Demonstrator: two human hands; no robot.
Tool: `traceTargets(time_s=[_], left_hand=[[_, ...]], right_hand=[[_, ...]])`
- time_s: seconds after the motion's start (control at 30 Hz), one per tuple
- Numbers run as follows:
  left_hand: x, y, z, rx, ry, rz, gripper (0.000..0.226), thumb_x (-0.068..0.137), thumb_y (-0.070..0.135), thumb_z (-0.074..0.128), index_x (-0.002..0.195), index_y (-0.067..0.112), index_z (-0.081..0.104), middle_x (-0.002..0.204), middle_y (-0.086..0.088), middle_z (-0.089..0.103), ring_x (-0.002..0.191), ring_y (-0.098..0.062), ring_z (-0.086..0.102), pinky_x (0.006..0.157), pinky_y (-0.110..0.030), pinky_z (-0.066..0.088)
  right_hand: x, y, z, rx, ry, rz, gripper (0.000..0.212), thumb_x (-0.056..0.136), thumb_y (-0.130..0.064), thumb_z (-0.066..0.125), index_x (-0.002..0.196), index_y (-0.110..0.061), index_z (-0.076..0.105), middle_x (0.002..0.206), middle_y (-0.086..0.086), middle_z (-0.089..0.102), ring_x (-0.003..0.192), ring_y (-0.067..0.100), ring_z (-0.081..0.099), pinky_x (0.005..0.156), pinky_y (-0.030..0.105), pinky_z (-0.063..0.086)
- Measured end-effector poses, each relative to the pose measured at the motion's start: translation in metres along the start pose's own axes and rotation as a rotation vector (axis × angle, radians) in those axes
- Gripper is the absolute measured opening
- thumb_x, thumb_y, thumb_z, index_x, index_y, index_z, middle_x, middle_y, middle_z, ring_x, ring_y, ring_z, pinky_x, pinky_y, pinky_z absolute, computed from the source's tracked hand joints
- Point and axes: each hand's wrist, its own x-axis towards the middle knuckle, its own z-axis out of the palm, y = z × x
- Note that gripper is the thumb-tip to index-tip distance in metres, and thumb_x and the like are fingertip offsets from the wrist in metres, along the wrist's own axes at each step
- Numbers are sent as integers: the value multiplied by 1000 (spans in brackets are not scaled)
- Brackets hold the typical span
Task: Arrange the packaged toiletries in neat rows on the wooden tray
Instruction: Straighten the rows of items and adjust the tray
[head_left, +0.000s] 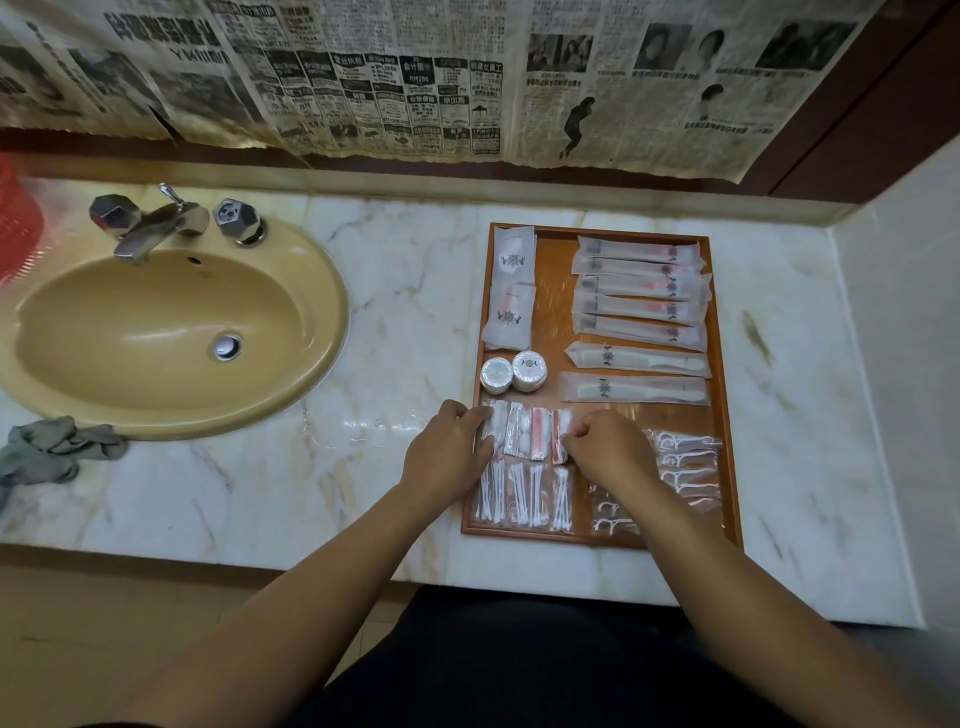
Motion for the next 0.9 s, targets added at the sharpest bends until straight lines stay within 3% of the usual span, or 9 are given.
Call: traceTargets(time_s=[0.1, 0.17, 0.33, 0.4, 0.47, 0.53, 0.57, 0.67, 0.9], left_hand=[[-2, 1, -1, 2, 20, 13, 46, 100, 46, 53, 143, 31, 51, 132, -3, 52, 102, -23, 63, 73, -33, 56], [-3, 2, -1, 6, 44, 25, 45, 99, 46, 54, 141, 31, 53, 131, -3, 52, 101, -23, 63, 72, -33, 56], [-5, 0, 3, 34, 152, 118, 37, 95, 37, 65, 129, 22, 65, 112, -9, 58, 93, -27, 61, 70, -37, 54], [-5, -2, 4, 81, 243, 217, 34, 94, 31, 66, 124, 17, 68, 112, -11, 62, 96, -31, 62, 79, -41, 53], [-6, -4, 8, 146, 293, 378, 37, 98, 29, 58, 130, 12, 65, 126, -14, 63, 114, -35, 60, 98, -48, 47], [-12, -6, 13, 202, 238, 499, 47, 106, 31, 41, 144, 7, 55, 148, -15, 53, 140, -33, 46, 117, -53, 32], [-16, -7, 15, 223, 185, 534, 52, 108, 33, 32, 149, 6, 48, 155, -14, 45, 147, -30, 38, 121, -54, 25], [-24, -9, 21, 304, 39, 560, 59, 108, 40, 24, 154, 6, 40, 161, -13, 35, 152, -26, 29, 123, -56, 17], [-27, -1, 22, 392, -91, 441, 63, 106, 45, 19, 154, 11, 42, 164, -11, 30, 154, -24, 23, 121, -66, 4]], right_hand=[[0, -2, -1, -111, 39, -19, 25, 92, -36, 66, 74, -22, 74, 77, -4, 72, 68, 18, 65, 63, 31, 57], [1, -3, -3, -121, 75, -47, 15, 91, -37, 65, 86, -24, 71, 84, -4, 71, 73, 19, 65, 63, 31, 54], [3, 1, 1, -120, 29, -219, 23, 92, -29, 69, 114, -21, 69, 108, 0, 70, 93, 20, 65, 79, 37, 57], [0, 3, 5, -158, 95, -325, 22, 95, -28, 66, 114, -17, 71, 114, 3, 67, 103, 22, 60, 87, 37, 54], [-10, 3, 11, -189, 184, -458, 31, 99, -28, 59, 123, -12, 69, 126, 7, 63, 119, 25, 53, 100, 36, 46], [-23, 4, 22, -195, 124, -551, 50, 104, -35, 48, 146, -8, 51, 154, 12, 45, 144, 29, 35, 120, 37, 29], [-30, 6, 29, -207, 49, -565, 62, 106, -43, 41, 157, -8, 33, 165, 10, 26, 154, 28, 17, 126, 36, 16], [-42, 16, 49, -297, -98, -557, 82, 104, -63, 23, 162, -13, -7, 167, 2, -23, 153, 18, -24, 123, 33, -12], [-41, 21, 58, -304, -101, -532, 82, 104, -64, 19, 161, -14, -12, 165, -1, -28, 150, 15, -32, 122, 30, -15]])
